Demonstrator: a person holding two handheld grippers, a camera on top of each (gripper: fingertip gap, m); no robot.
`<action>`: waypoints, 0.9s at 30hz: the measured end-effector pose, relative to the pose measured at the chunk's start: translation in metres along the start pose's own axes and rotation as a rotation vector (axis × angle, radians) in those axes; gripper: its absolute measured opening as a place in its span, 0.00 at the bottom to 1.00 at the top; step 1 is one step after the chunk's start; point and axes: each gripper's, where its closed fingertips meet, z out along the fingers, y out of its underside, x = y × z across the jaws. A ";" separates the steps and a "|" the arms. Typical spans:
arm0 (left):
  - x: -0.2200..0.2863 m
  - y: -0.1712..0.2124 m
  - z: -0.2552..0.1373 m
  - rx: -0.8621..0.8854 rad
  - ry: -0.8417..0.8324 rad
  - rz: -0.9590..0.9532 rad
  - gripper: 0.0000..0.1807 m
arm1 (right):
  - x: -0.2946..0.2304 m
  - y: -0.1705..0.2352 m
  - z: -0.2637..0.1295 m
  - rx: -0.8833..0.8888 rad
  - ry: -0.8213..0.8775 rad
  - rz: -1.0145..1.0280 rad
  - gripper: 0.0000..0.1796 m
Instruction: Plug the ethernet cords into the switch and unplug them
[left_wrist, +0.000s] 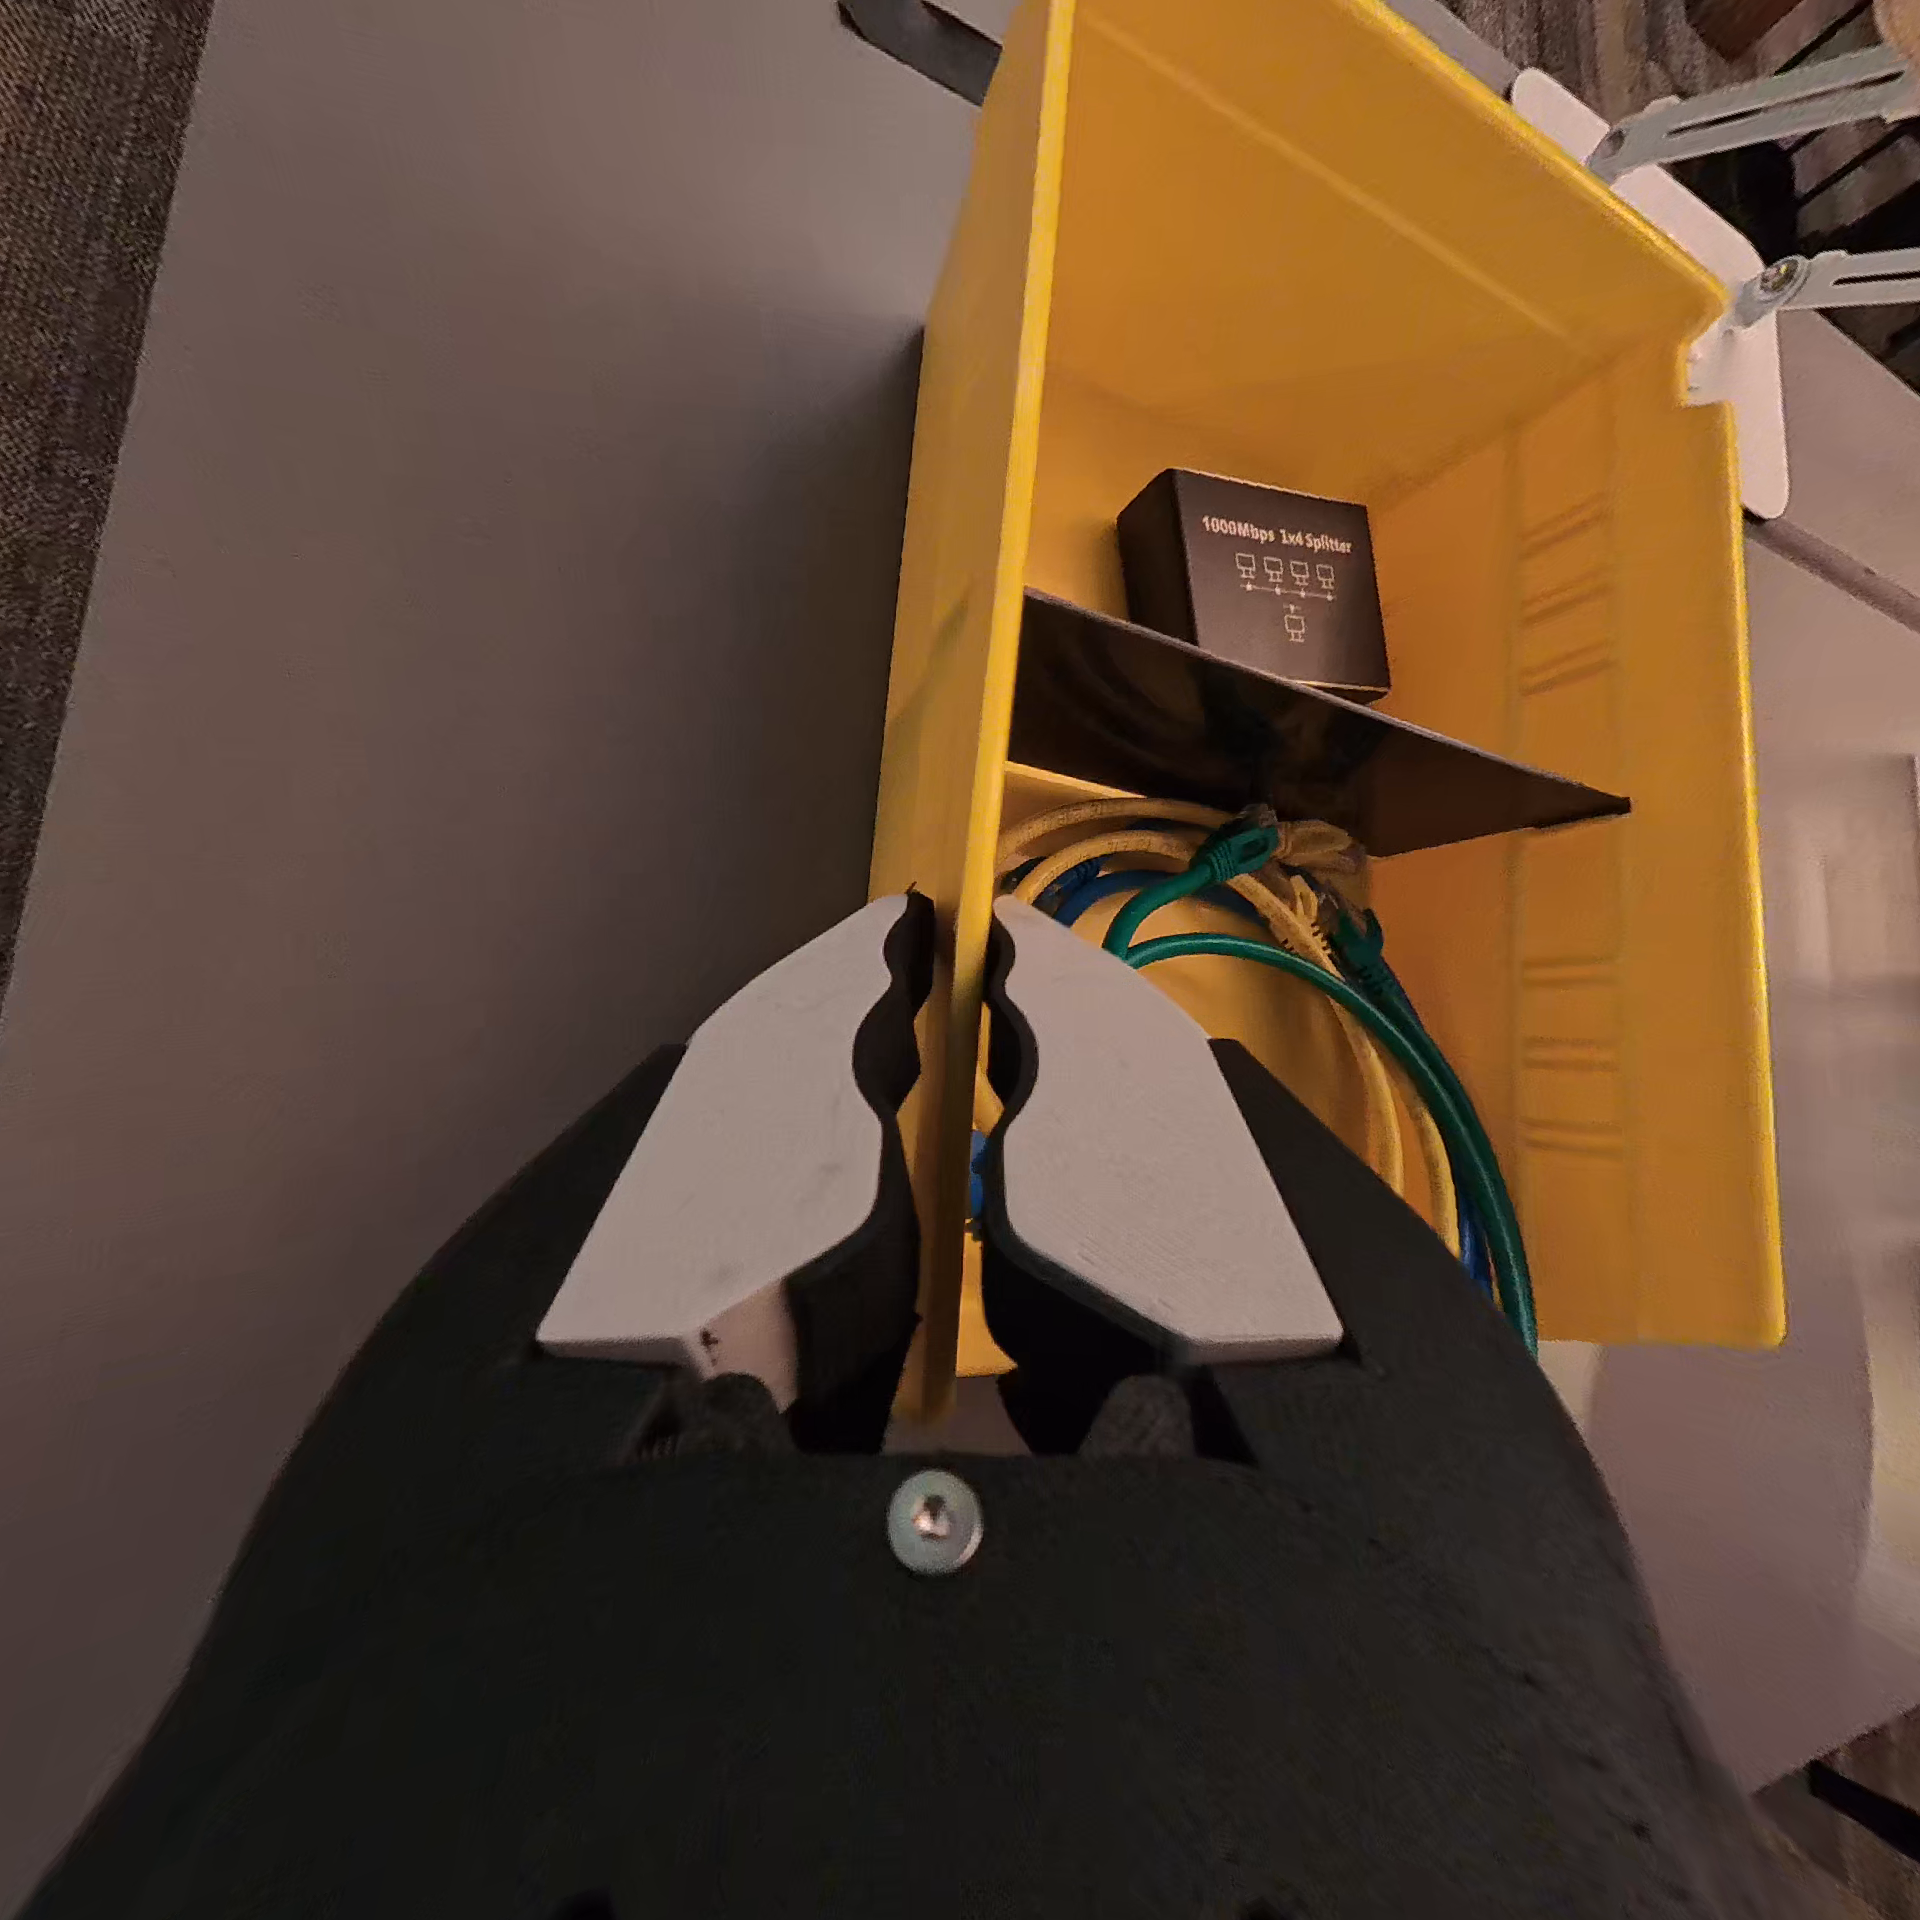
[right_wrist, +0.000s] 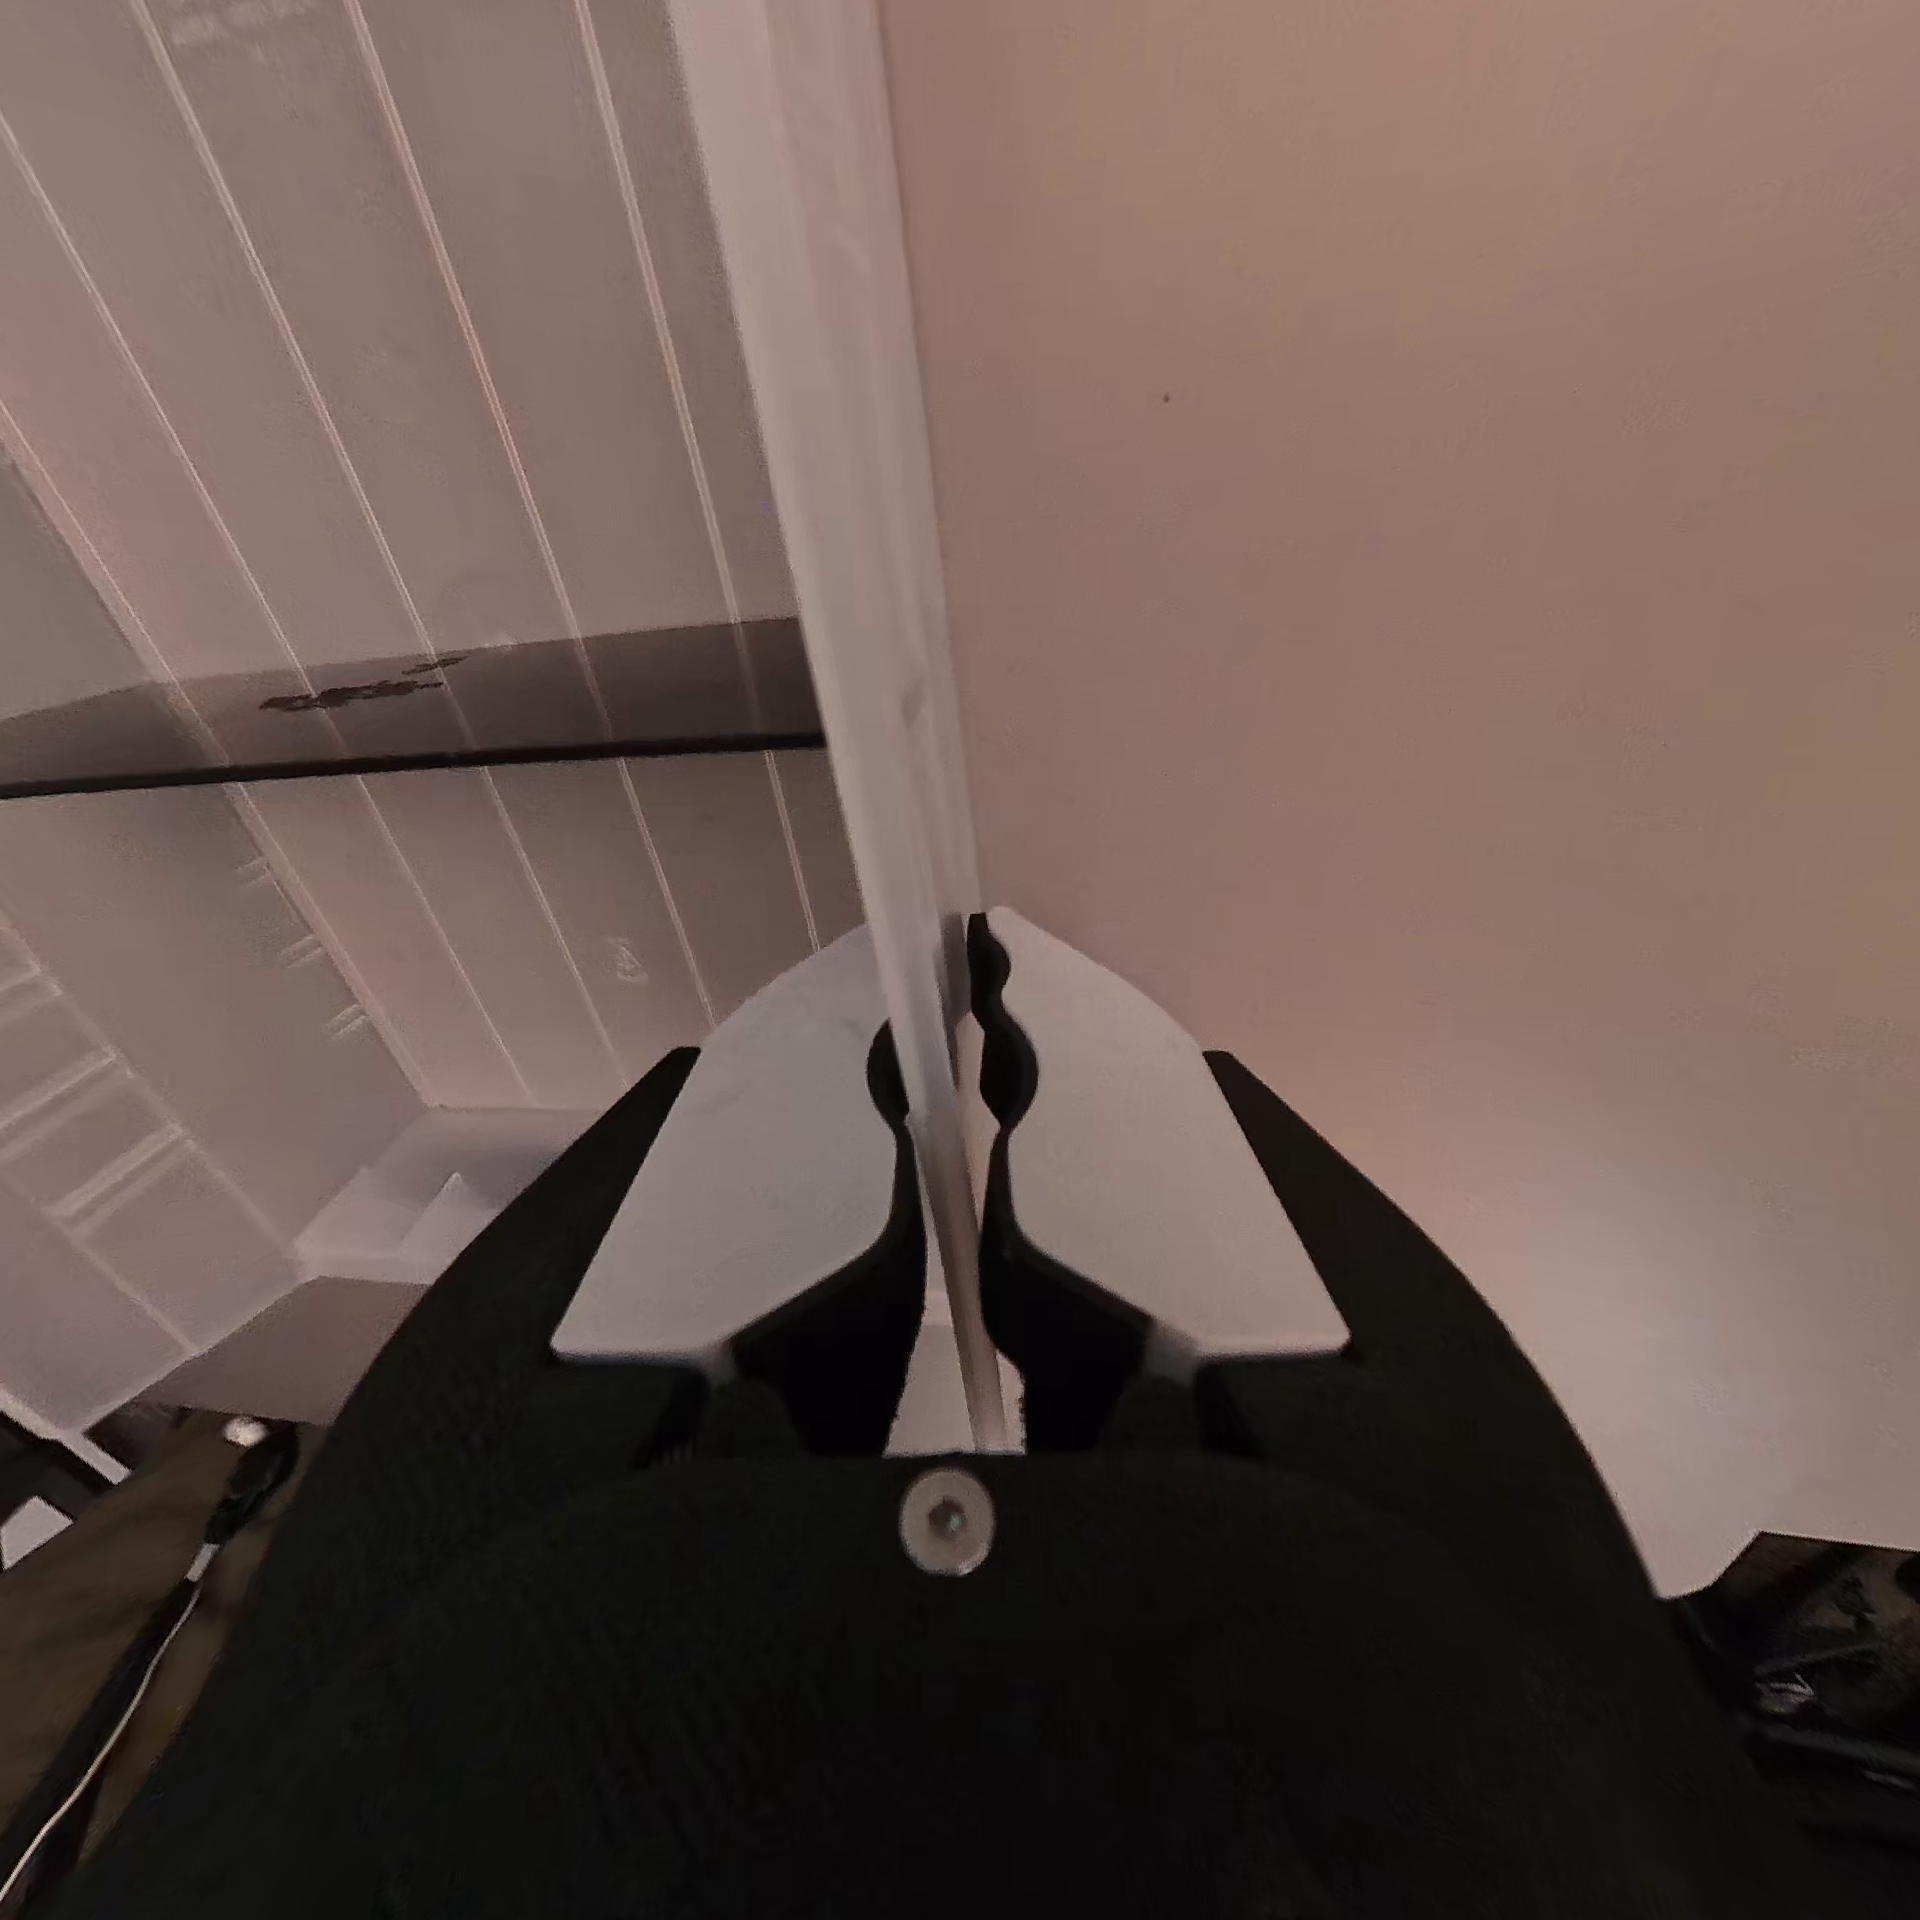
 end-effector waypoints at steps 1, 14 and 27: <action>-0.001 -0.001 0.000 0.004 0.000 -0.002 0.04 | 0.001 0.000 0.000 0.008 -0.007 0.010 0.03; 0.000 0.001 -0.003 -0.002 -0.014 0.036 0.05 | 0.003 0.003 -0.001 0.054 0.025 -0.108 0.03; 0.154 -0.086 -0.031 0.253 0.350 0.752 0.42 | -0.070 -0.048 -0.151 0.808 0.027 -0.413 0.20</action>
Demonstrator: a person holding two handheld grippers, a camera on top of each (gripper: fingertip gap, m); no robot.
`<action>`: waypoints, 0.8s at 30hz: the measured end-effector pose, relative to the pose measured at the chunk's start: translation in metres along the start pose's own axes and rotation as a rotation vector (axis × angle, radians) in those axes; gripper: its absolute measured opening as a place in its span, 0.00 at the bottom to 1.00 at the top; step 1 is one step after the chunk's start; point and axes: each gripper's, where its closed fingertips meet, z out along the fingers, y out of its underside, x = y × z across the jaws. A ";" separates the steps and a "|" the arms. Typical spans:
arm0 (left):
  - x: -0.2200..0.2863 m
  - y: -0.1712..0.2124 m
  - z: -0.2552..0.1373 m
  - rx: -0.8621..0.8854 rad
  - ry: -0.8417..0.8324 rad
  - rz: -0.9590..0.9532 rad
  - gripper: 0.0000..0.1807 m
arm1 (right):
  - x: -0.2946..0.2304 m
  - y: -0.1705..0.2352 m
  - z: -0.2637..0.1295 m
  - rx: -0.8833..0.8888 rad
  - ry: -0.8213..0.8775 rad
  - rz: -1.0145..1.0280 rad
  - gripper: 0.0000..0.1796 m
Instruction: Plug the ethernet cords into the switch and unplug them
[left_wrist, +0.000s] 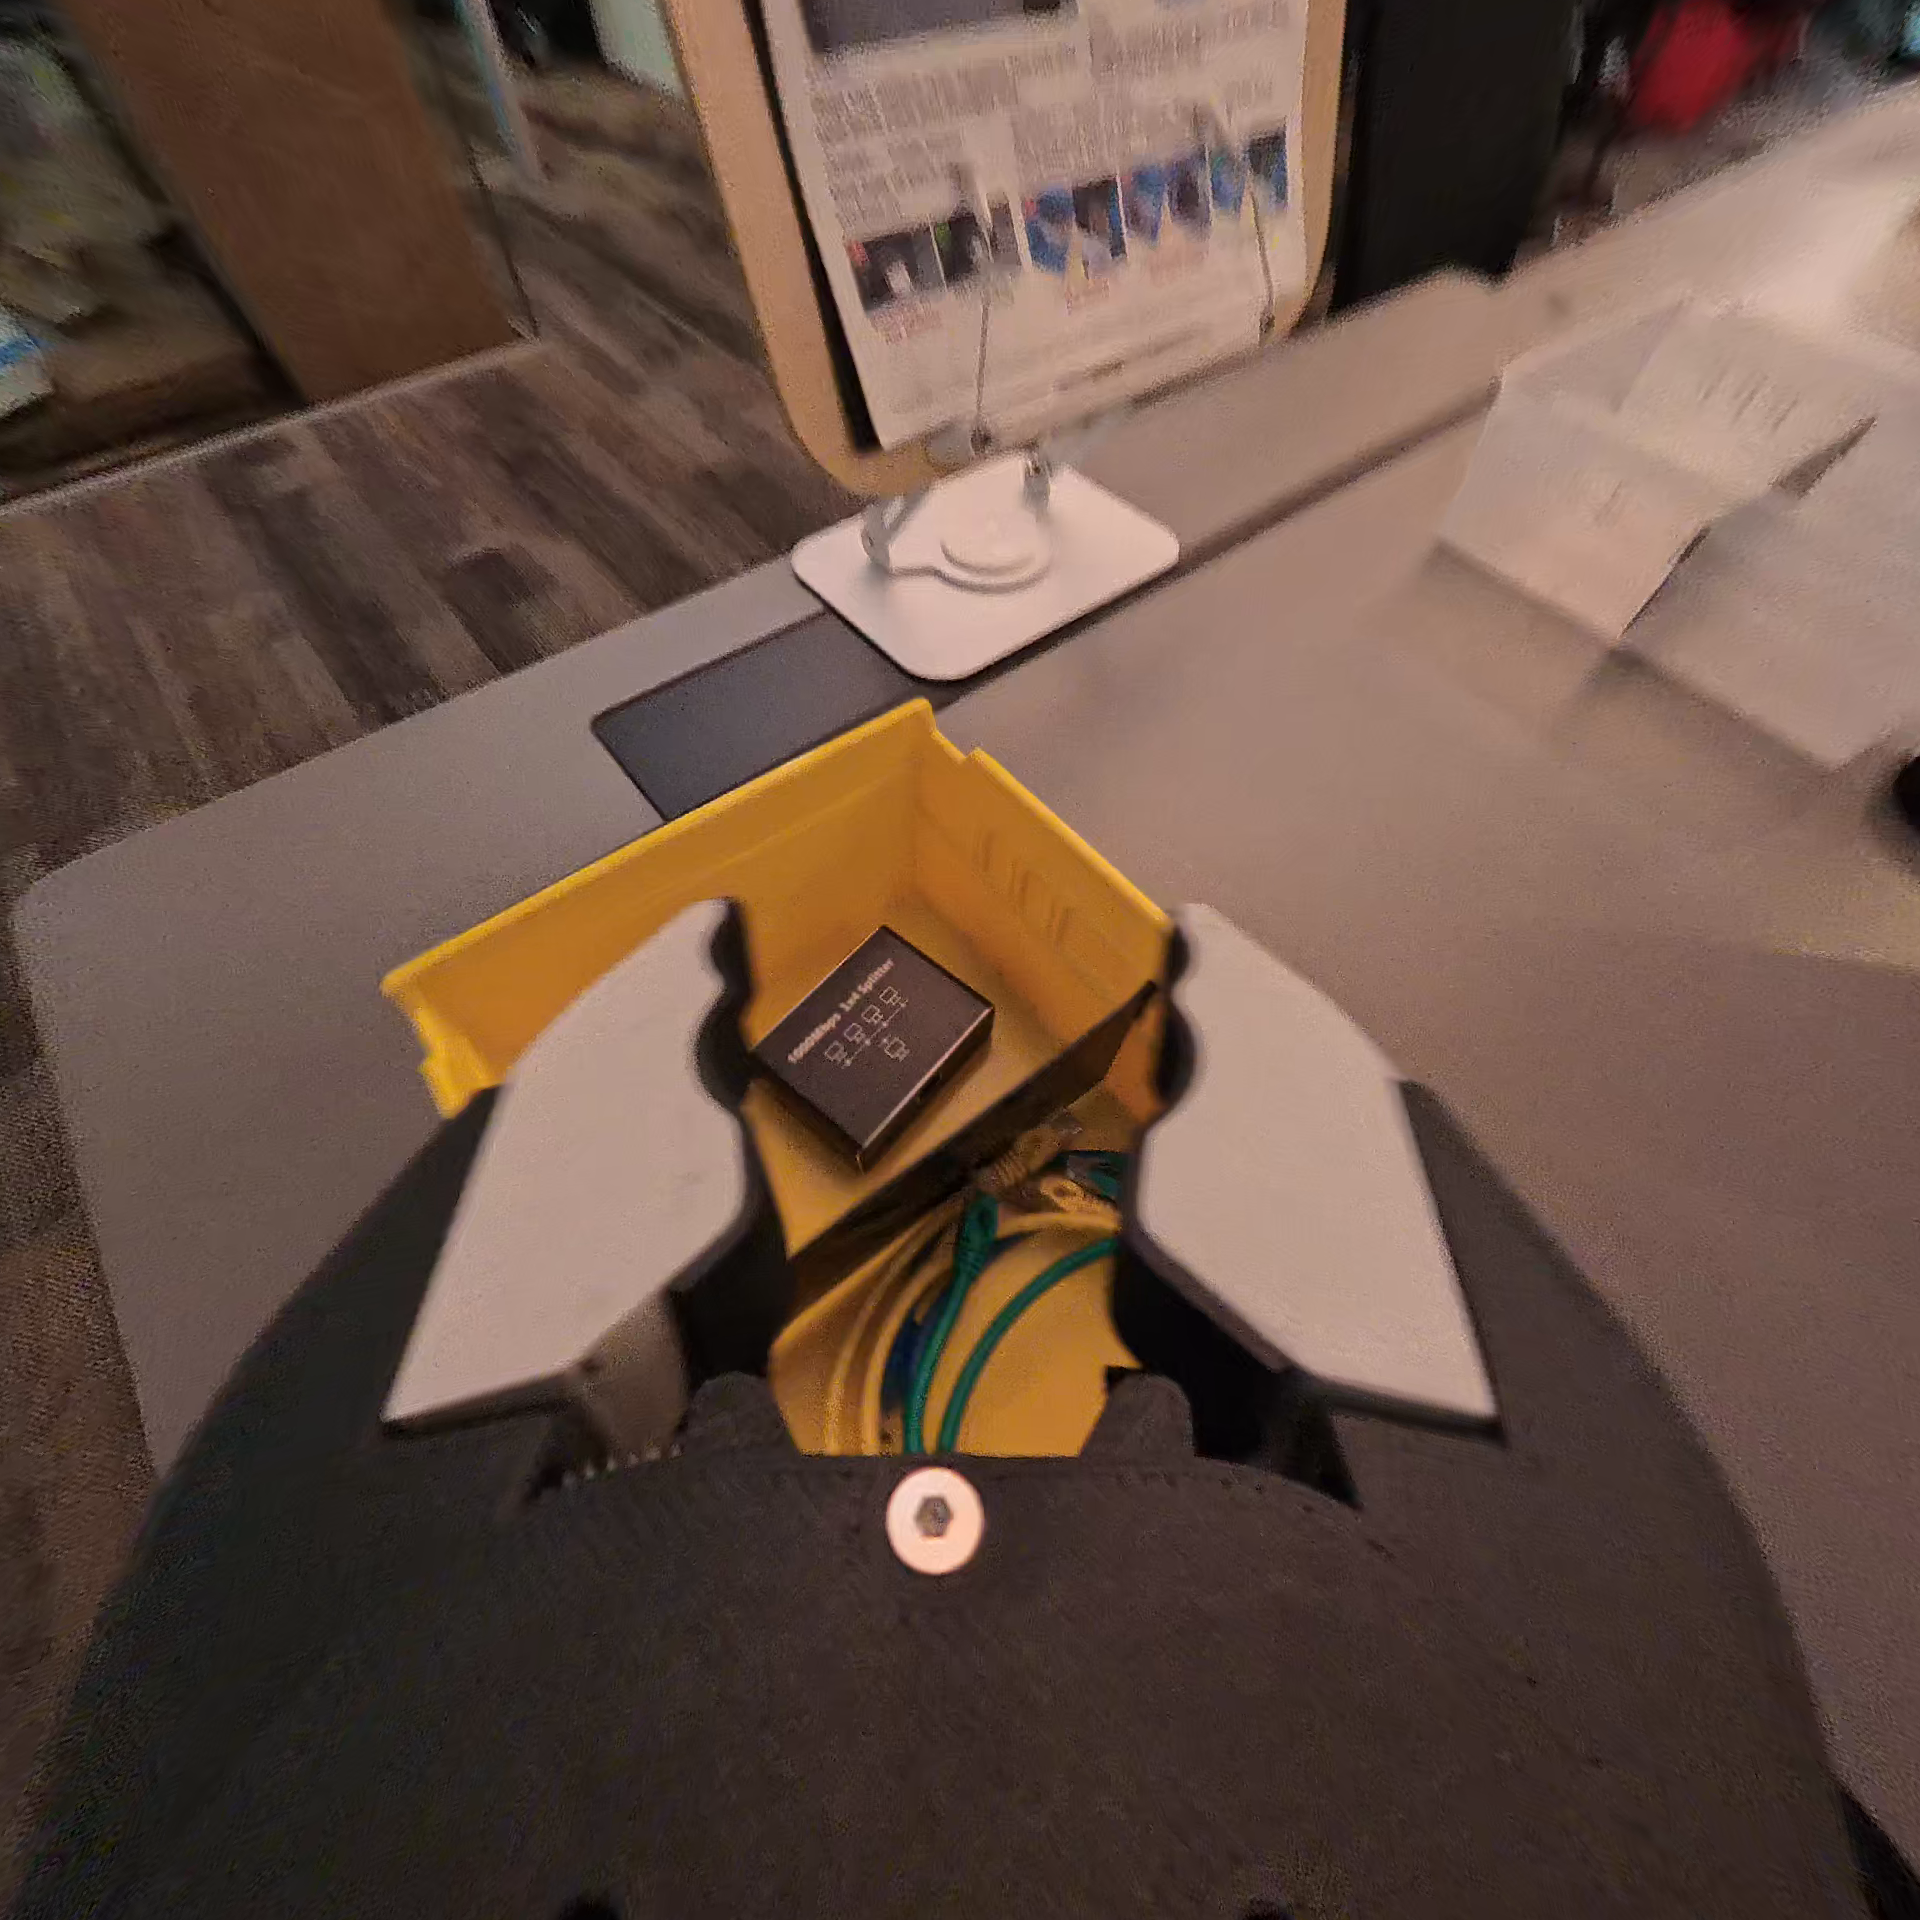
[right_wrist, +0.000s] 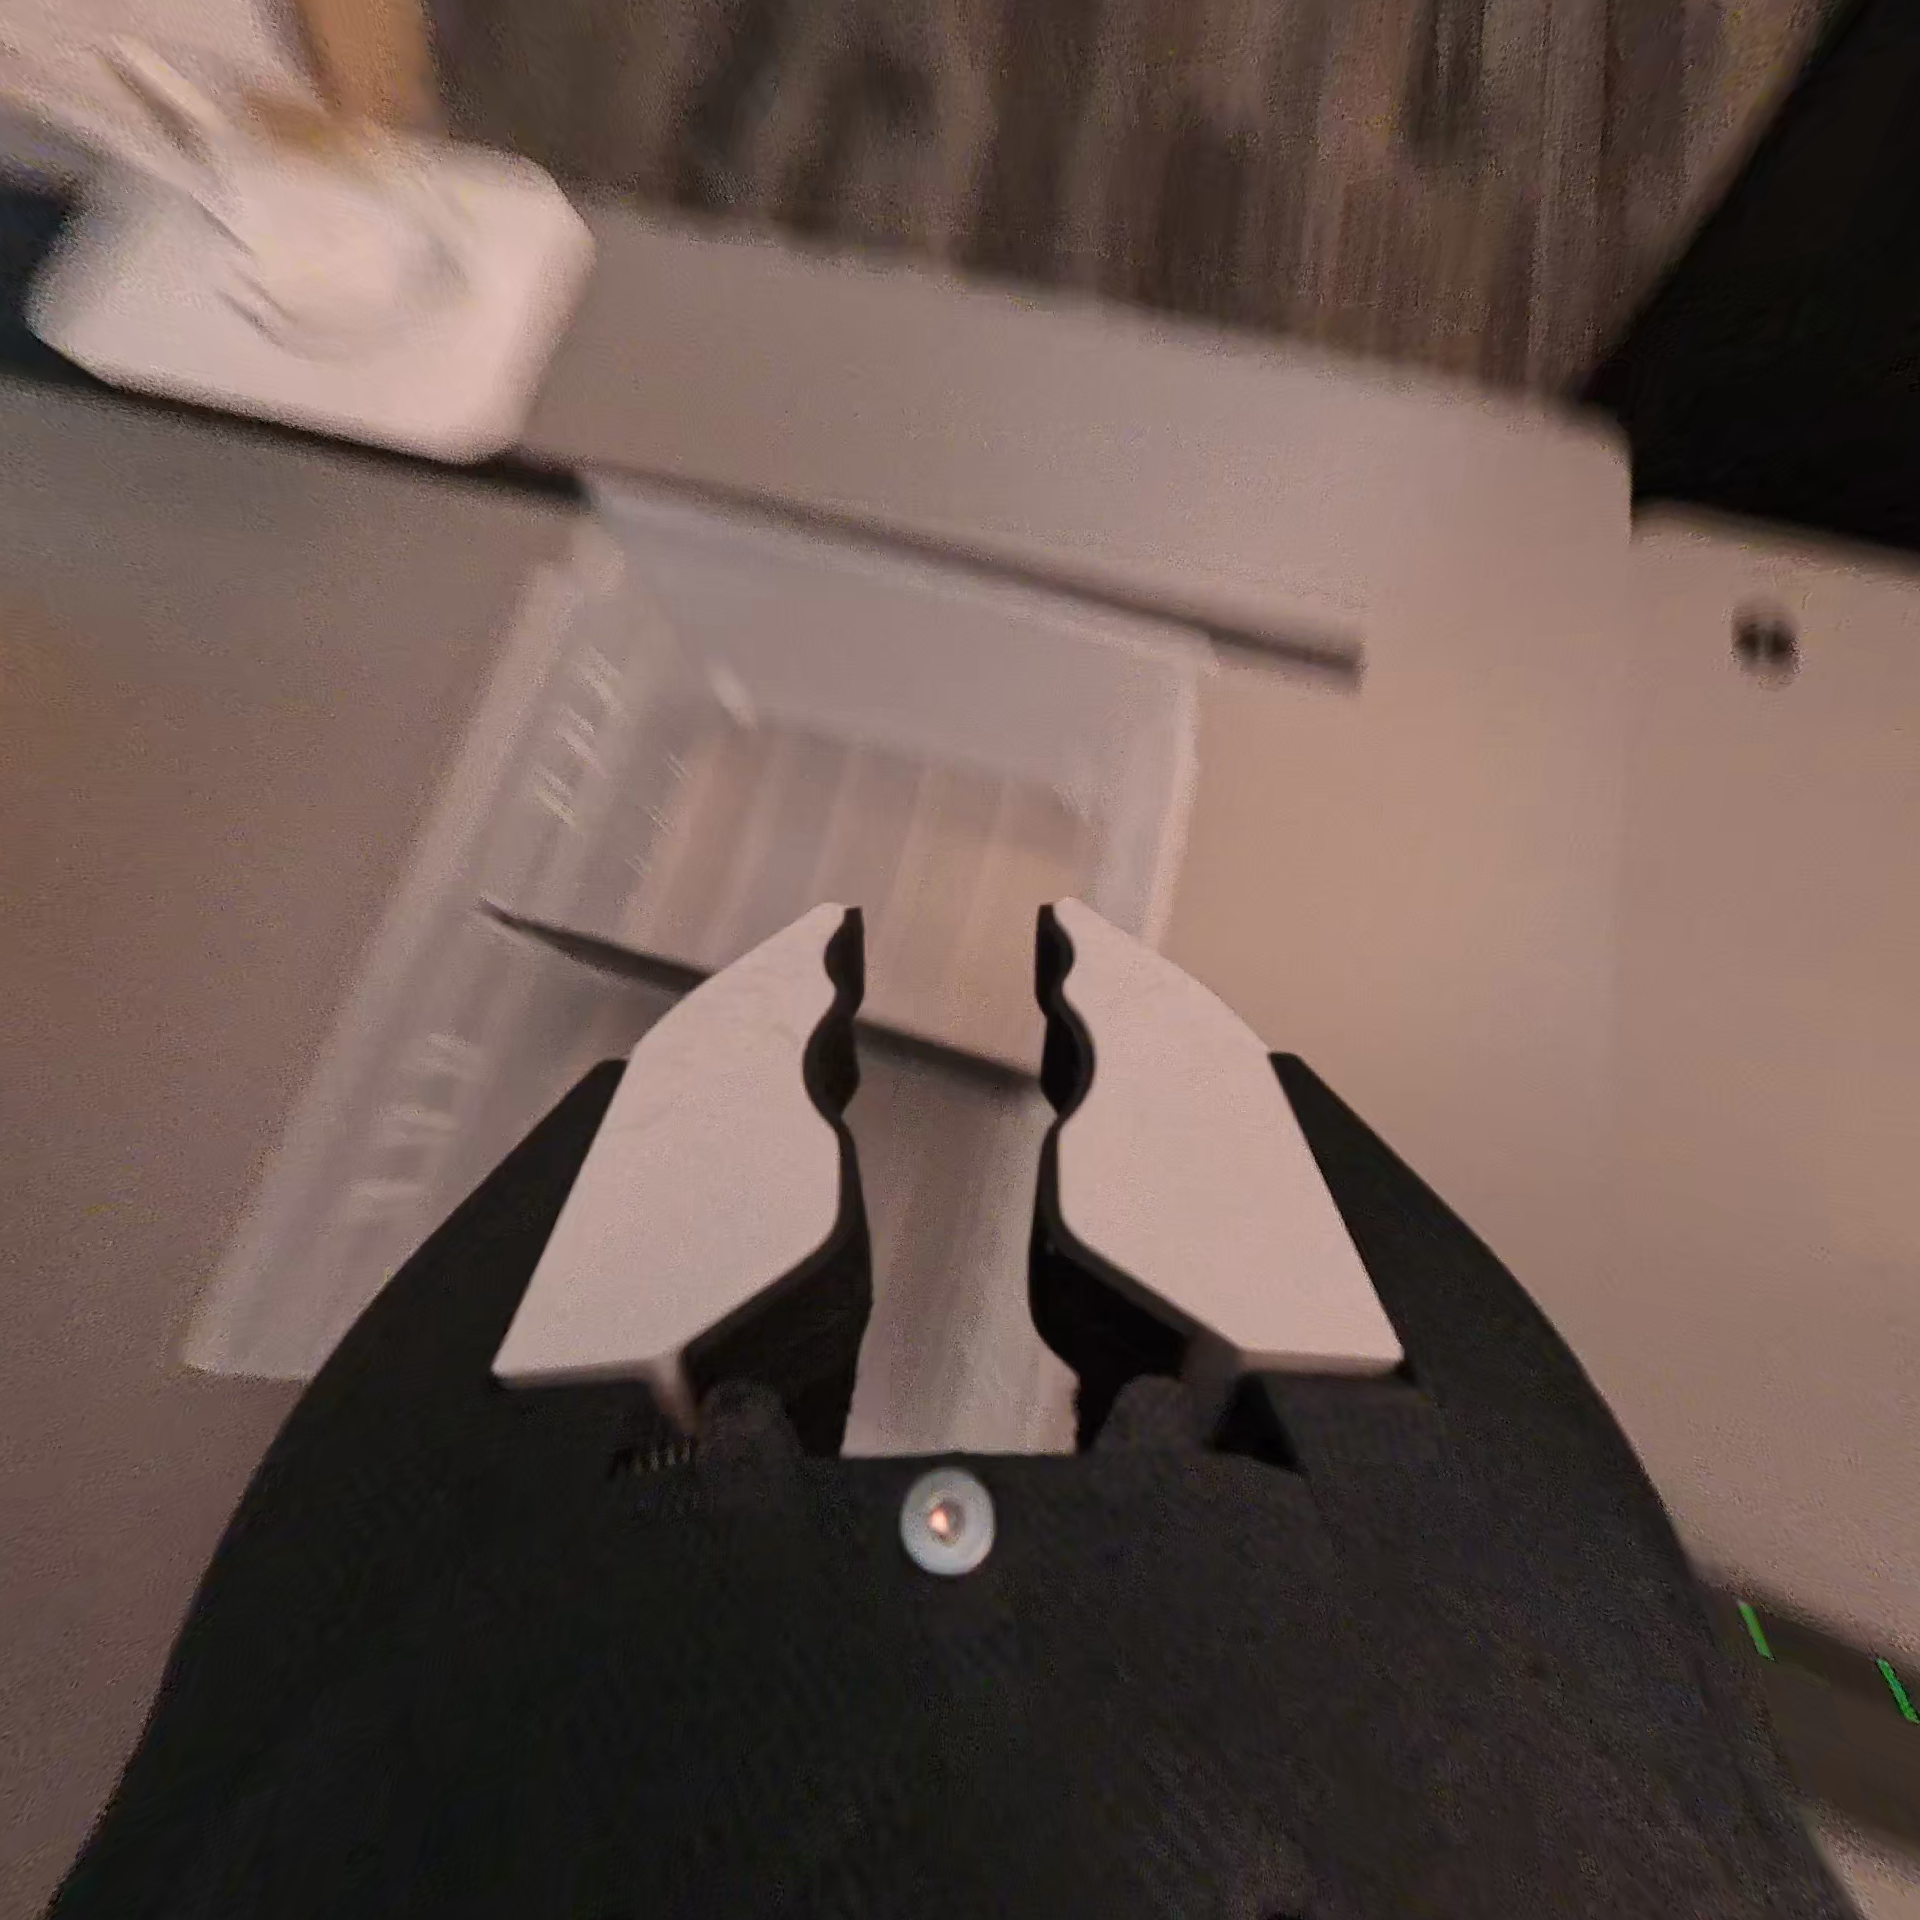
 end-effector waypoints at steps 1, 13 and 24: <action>-0.001 0.002 0.018 -0.055 0.038 0.026 0.49 | -0.020 -0.024 -0.010 0.137 -0.050 -0.031 0.22; -0.028 0.081 0.115 -0.542 0.315 0.322 0.43 | -0.111 -0.117 -0.090 0.798 -0.138 -0.177 0.33; -0.041 0.144 0.123 -0.904 0.395 0.508 0.48 | -0.109 -0.119 -0.092 0.962 -0.284 -0.070 0.33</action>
